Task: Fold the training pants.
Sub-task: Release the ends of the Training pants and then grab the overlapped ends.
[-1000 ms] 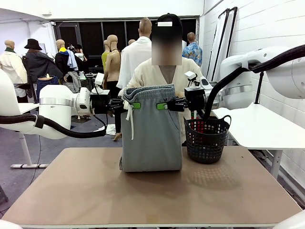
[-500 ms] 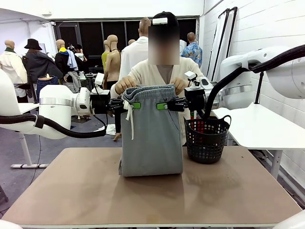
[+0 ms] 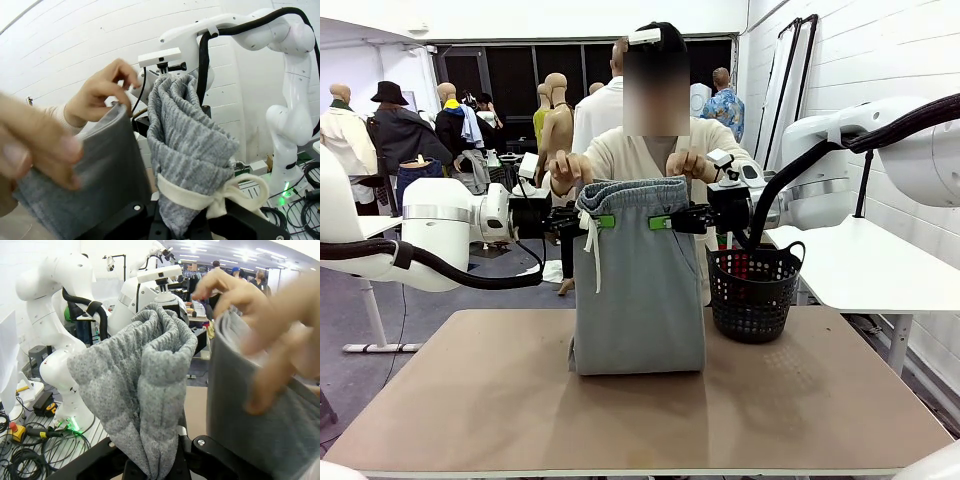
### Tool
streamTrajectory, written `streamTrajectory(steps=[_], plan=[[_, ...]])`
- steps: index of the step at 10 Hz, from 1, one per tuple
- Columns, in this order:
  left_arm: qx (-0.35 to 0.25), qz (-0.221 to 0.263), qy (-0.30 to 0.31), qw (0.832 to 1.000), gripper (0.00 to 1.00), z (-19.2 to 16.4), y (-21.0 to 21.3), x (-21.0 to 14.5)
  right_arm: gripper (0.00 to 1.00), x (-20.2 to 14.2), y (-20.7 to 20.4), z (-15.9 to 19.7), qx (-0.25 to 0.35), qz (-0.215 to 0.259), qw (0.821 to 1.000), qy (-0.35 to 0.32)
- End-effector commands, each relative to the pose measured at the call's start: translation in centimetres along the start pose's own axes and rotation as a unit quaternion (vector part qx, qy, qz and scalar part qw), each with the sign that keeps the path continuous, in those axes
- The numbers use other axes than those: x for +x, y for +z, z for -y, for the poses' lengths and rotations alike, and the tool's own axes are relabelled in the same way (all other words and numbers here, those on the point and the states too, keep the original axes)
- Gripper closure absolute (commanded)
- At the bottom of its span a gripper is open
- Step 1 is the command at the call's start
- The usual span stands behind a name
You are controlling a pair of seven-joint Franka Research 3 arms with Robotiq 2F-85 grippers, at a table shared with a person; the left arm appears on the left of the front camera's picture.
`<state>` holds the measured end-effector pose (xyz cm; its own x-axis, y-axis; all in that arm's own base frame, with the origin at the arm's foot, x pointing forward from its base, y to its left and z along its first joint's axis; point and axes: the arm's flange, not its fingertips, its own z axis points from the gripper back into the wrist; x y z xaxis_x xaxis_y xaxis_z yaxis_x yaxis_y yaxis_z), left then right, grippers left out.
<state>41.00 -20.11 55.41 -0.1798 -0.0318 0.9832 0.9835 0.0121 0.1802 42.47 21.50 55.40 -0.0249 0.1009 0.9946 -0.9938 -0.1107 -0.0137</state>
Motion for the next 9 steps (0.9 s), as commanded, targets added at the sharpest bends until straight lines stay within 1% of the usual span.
streamTrajectory(steps=[1, 9], plan=[[0.000, 0.000, -0.008, 1.000, 1.00, 0.13, 0.03, 0.21, 1.00, 0.10, -0.15, -0.04, 0.000, 0.004, 1.000, 0.000], [0.000, 0.000, -0.008, 1.000, 1.00, 0.13, 0.03, 0.21, 1.00, 0.10, -0.15, -0.04, 0.000, 0.004, 1.000, 0.000]])
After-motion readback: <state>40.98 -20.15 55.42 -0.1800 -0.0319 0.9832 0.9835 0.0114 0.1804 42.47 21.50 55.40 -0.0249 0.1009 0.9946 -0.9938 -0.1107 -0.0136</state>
